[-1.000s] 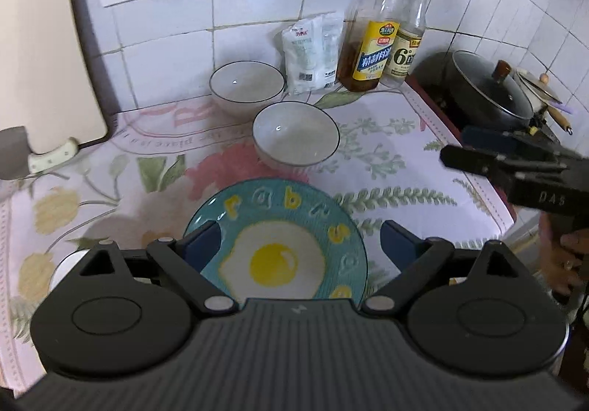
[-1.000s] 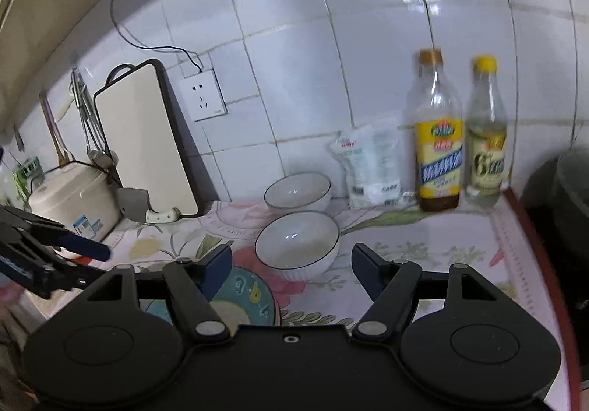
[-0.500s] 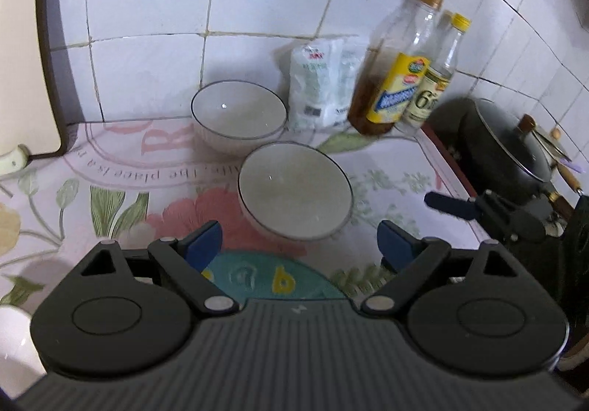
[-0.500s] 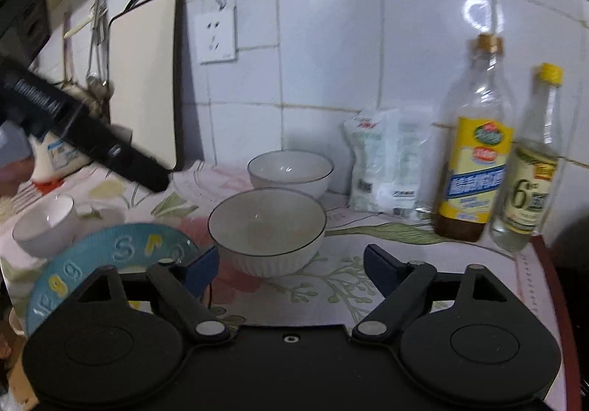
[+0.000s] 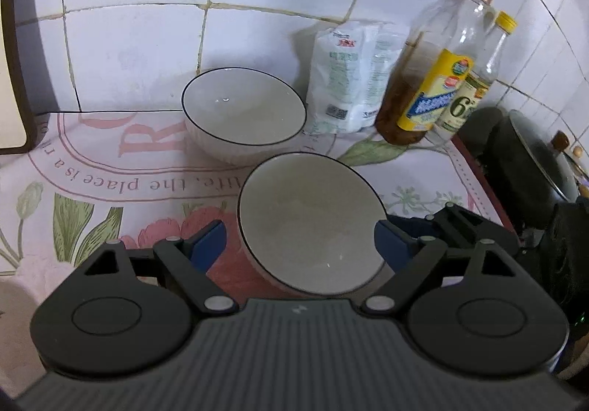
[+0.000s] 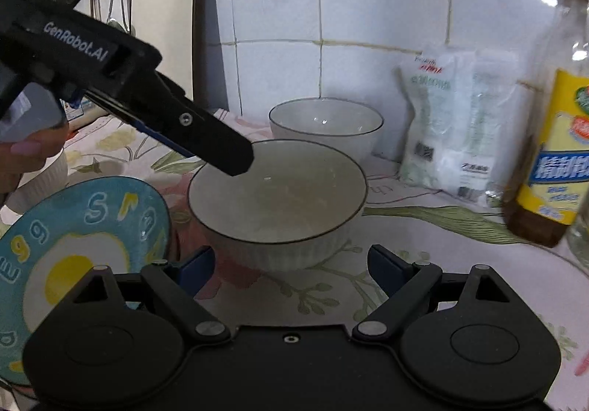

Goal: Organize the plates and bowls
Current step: 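Close both grippers on that white bowl's rim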

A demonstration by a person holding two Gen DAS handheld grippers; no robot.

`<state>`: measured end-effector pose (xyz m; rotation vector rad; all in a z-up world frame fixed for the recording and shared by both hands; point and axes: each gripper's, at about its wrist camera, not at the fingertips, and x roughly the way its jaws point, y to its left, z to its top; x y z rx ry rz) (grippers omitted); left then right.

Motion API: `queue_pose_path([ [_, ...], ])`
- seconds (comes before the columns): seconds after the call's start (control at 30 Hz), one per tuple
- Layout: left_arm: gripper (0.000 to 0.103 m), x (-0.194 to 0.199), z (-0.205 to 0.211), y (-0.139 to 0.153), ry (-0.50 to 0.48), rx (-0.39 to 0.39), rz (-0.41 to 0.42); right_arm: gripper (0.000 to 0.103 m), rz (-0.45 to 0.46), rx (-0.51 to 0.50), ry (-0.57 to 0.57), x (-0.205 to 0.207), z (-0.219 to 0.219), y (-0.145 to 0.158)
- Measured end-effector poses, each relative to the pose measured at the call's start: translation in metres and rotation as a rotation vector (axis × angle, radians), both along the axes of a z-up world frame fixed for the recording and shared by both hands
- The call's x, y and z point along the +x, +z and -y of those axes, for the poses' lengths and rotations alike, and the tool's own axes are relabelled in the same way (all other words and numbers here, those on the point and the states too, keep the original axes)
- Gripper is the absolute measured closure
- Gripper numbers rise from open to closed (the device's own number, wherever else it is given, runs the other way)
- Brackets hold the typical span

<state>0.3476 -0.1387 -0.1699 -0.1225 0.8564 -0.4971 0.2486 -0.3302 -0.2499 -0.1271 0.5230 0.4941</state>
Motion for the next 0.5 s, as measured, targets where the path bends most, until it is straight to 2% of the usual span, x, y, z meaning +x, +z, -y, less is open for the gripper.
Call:
queue_pose_path([
  [0.03, 0.02, 0.004, -0.001, -0.002, 0.007, -0.003, -0.01, 0.01, 0.0, 0.003, 0.014, 0.003, -0.001, -0.001],
  [0.1, 0.042, 0.012, -0.002, -0.007, 0.013, -0.004, -0.039, 0.01, -0.005, 0.011, 0.036, 0.007, -0.004, -0.005],
  [0.2, 0.048, 0.023, -0.005, -0.014, 0.036, -0.023, -0.087, 0.006, 0.0, 0.027, 0.046, 0.011, -0.007, -0.007],
  [0.37, 0.062, 0.026, -0.006, -0.022, 0.061, -0.009, -0.105, 0.004, -0.017, 0.073, 0.056, 0.024, -0.006, -0.012],
  [0.5, 0.067, 0.028, -0.006, -0.027, 0.082, -0.006, -0.116, 0.003, -0.022, 0.065, 0.069, 0.031, -0.009, -0.011],
])
